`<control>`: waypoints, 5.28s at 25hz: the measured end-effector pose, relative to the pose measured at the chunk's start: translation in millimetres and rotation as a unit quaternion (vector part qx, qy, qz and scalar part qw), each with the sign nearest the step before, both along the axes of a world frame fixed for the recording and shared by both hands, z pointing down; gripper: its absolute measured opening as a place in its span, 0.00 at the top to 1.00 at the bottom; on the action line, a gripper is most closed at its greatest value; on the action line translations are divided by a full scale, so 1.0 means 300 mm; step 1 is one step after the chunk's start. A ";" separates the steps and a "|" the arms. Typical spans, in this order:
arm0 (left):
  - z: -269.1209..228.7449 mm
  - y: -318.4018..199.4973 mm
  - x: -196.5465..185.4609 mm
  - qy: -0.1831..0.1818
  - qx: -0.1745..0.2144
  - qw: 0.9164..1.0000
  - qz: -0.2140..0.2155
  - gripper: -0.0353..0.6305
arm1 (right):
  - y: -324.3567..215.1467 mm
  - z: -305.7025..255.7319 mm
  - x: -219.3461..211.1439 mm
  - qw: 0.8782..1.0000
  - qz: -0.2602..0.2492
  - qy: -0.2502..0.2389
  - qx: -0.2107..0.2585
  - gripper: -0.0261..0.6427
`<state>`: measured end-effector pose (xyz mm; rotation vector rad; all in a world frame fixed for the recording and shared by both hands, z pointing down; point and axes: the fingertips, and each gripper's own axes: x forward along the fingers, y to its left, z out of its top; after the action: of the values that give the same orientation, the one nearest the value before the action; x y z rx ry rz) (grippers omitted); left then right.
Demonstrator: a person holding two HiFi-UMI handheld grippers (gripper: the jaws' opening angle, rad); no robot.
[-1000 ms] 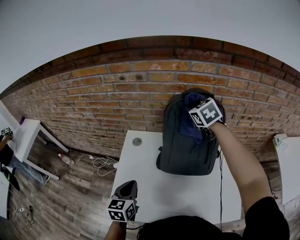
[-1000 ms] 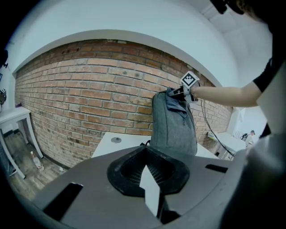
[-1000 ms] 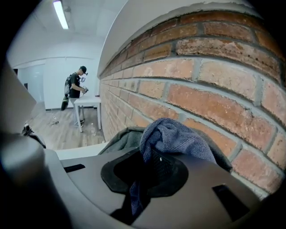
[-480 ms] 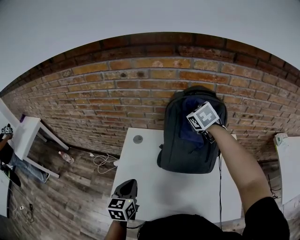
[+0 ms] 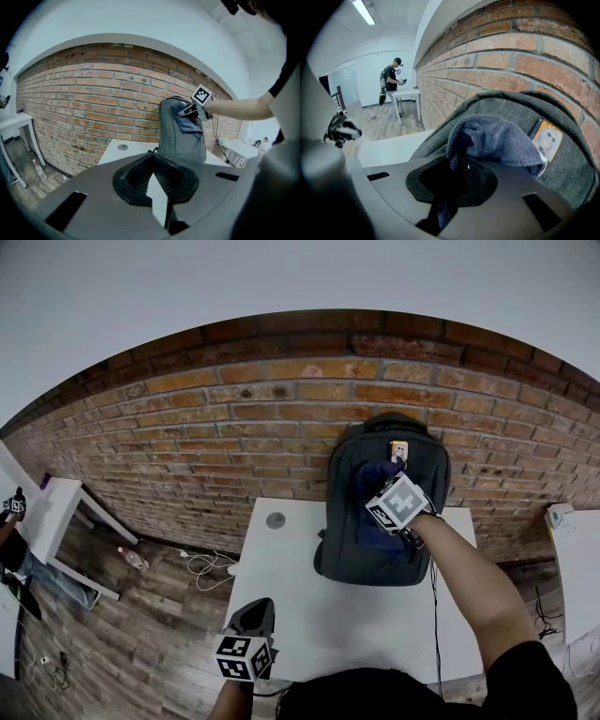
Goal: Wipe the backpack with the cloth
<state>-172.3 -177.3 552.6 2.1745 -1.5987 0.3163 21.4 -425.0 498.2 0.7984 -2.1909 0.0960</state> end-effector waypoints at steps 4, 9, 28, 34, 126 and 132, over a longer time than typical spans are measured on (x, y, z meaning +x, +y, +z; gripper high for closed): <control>0.002 0.015 0.004 0.001 -0.002 1.000 0.003 0.95 | 0.058 0.045 -0.006 1.000 -0.002 -0.009 -0.018 0.90; 0.011 0.035 -0.005 0.001 -0.004 1.000 0.001 0.95 | 0.149 0.119 -0.010 0.999 -0.014 -0.018 -0.039 0.90; 0.027 0.072 -0.057 0.004 -0.012 1.000 0.006 0.95 | 0.453 0.358 -0.005 0.996 0.028 -0.029 -0.084 0.90; 0.037 0.047 -0.101 0.002 -0.015 1.000 0.021 0.95 | 0.530 0.496 0.002 0.996 0.032 0.008 -0.088 0.90; 0.110 0.070 -0.381 0.014 -0.013 0.999 -0.043 0.95 | -0.157 -0.153 -0.287 0.978 0.167 -0.050 0.113 0.90; 0.114 0.079 -0.378 0.013 -0.014 0.999 -0.041 0.95 | -0.076 -0.066 -0.301 0.983 0.150 -0.037 0.099 0.90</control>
<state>-285.7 -153.7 586.9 2.0782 -1.6538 0.2840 -68.8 -447.7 478.2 1.2528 -2.1566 0.0586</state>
